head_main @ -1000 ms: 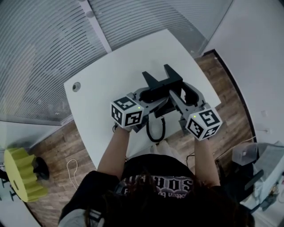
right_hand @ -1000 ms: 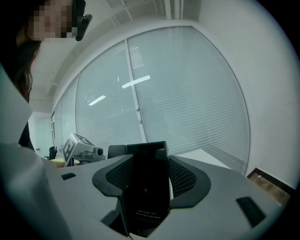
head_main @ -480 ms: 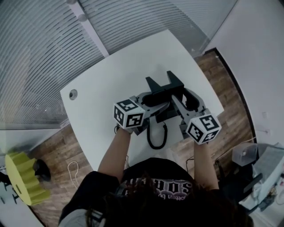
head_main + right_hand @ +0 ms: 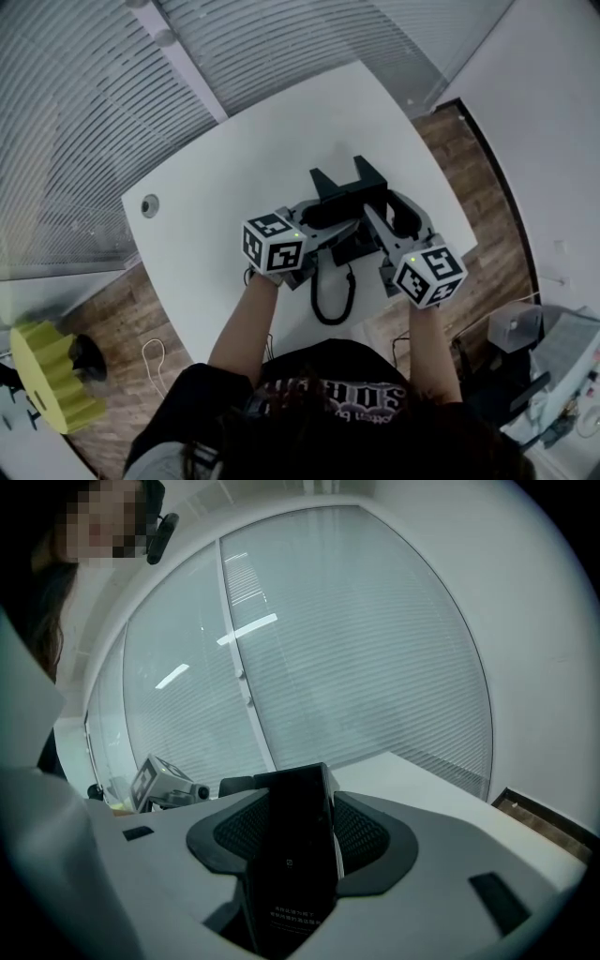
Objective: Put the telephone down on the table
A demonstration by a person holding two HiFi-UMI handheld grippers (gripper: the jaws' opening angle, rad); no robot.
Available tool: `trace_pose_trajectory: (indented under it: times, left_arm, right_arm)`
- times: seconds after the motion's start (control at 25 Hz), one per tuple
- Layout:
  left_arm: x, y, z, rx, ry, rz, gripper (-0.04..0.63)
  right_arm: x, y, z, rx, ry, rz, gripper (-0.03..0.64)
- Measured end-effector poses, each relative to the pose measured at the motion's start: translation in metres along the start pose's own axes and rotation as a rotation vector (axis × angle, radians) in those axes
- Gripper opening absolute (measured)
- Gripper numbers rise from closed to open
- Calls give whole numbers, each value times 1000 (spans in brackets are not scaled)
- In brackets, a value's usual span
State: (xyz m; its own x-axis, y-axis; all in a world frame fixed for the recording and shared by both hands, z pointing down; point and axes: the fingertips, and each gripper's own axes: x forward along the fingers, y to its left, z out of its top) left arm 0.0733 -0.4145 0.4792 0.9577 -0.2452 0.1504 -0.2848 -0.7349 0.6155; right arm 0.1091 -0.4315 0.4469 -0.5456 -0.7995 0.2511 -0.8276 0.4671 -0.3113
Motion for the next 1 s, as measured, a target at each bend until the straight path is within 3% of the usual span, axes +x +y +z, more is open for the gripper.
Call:
trace_pose_trajectory:
  times: [1.0]
  left_arm:
    - [-6,58,0,-191,-98,95,199]
  right_arm:
    - [64,-17,-22,9,87,4,220]
